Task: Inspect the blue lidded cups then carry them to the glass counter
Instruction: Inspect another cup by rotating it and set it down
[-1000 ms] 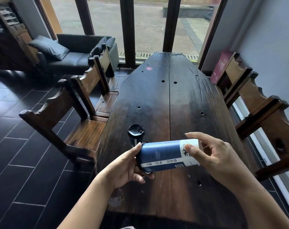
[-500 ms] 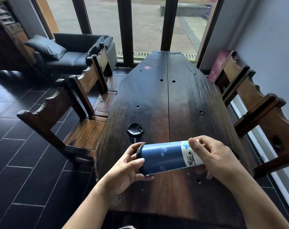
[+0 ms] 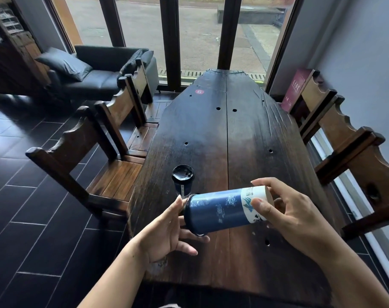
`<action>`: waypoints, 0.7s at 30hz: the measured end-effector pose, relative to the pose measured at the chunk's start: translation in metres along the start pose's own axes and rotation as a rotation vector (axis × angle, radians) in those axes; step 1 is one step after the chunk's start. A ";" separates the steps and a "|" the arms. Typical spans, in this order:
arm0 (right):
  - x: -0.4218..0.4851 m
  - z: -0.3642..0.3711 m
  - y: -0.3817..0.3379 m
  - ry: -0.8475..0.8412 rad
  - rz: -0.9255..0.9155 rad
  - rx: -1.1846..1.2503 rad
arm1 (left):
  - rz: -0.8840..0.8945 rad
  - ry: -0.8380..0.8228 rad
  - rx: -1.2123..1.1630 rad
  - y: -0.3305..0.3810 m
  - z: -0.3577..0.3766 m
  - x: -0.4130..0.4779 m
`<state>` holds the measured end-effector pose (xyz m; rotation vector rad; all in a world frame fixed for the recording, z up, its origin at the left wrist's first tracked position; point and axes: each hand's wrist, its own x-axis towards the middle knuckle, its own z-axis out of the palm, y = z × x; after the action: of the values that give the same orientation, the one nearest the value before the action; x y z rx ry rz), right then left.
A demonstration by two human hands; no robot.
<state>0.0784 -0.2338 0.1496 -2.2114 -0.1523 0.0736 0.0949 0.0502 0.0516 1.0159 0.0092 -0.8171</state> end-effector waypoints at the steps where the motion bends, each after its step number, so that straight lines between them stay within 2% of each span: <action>1: -0.001 0.001 0.000 -0.009 -0.009 0.009 | -0.033 0.012 0.011 0.000 0.000 0.000; 7: -0.001 0.004 0.005 -0.032 -0.011 0.010 | -0.082 0.110 -0.002 -0.004 -0.001 0.003; 21: 0.005 0.007 0.004 -0.035 0.207 0.130 | 0.181 0.162 0.020 -0.012 0.001 0.004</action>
<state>0.0825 -0.2303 0.1420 -2.0897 0.0607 0.2302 0.0895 0.0439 0.0418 1.0827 0.0472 -0.5696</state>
